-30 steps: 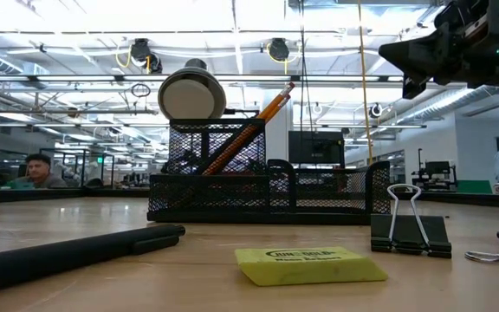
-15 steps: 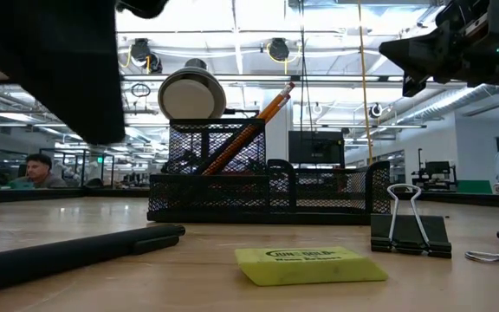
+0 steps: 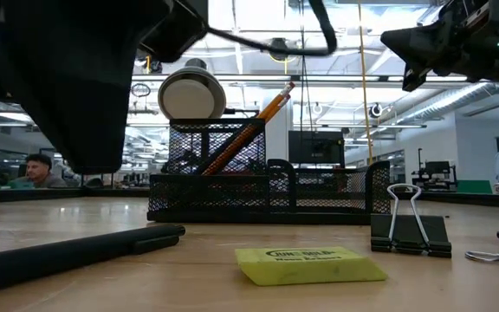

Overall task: Pick and place office supplies into organizer
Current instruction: Put the black pen into the desk organizer

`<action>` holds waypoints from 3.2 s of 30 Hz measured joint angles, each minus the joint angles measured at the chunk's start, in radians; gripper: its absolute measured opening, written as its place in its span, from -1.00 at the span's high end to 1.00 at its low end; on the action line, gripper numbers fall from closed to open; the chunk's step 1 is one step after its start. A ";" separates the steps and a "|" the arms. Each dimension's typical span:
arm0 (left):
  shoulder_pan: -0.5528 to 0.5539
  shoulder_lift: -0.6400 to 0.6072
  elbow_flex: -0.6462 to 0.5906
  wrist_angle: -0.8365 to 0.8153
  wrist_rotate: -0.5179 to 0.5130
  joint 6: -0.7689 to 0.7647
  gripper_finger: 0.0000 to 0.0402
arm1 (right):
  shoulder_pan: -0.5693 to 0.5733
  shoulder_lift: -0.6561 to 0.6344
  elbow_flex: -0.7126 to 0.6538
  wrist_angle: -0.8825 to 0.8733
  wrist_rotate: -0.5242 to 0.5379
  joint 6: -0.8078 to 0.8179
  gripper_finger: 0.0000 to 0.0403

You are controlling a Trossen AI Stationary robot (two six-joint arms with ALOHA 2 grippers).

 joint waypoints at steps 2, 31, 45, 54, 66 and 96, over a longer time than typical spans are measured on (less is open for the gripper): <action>0.018 0.000 0.000 -0.001 0.038 0.001 0.69 | 0.000 0.000 0.000 0.001 0.000 0.000 0.98; 0.089 0.121 0.006 -0.023 0.107 0.196 -0.12 | 0.000 0.003 0.000 -0.059 -0.002 0.000 0.98; 0.036 0.160 0.007 0.010 0.026 0.182 0.17 | 0.000 0.003 0.000 -0.059 -0.001 0.000 0.98; 0.013 0.167 0.008 -0.021 -0.054 0.183 0.46 | 0.000 0.004 0.000 -0.059 -0.001 0.029 0.98; 0.010 0.166 0.008 0.024 -0.102 0.245 0.88 | 0.000 0.004 0.000 -0.089 -0.001 0.034 0.98; 0.092 -0.232 -0.002 0.228 -0.854 1.264 0.90 | 0.000 0.010 0.000 -0.112 -0.003 0.063 0.98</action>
